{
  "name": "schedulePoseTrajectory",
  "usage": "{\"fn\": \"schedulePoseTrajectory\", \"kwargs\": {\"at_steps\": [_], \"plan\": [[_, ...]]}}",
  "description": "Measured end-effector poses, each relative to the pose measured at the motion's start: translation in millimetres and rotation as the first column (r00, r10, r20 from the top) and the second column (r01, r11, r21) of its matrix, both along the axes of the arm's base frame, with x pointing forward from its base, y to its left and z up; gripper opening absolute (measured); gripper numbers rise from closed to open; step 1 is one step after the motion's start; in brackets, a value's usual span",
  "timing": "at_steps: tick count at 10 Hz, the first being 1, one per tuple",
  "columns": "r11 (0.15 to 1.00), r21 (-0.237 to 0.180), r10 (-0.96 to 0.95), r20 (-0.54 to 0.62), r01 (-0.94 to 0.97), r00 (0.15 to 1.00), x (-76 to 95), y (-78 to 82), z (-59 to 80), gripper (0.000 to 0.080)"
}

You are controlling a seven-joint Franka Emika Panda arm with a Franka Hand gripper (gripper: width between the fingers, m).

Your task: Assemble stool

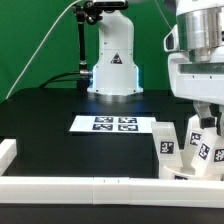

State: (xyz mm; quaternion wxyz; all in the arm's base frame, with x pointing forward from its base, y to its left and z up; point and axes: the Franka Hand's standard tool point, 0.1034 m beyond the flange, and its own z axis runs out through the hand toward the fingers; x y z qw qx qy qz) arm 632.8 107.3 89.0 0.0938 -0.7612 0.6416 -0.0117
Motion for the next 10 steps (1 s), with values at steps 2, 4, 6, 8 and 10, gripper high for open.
{"fn": "schedulePoseTrajectory", "kwargs": {"at_steps": [2, 4, 6, 8, 10], "plan": [[0.995, 0.022, -0.101, -0.014, 0.101, 0.995, -0.3, 2.3, 0.1, 0.0300], [0.972, 0.046, -0.230, -0.035, 0.231, 0.973, -0.3, 4.7, 0.3, 0.0292], [0.968, 0.048, -0.245, -0.037, 0.246, 0.969, -0.3, 5.3, 0.4, 0.0279], [0.970, 0.047, -0.237, -0.035, 0.239, 0.971, -0.2, 5.0, 0.4, 0.0596], [0.968, 0.064, -0.242, -0.035, 0.244, 0.970, 1.7, -9.4, -1.0, 0.0638]]}}
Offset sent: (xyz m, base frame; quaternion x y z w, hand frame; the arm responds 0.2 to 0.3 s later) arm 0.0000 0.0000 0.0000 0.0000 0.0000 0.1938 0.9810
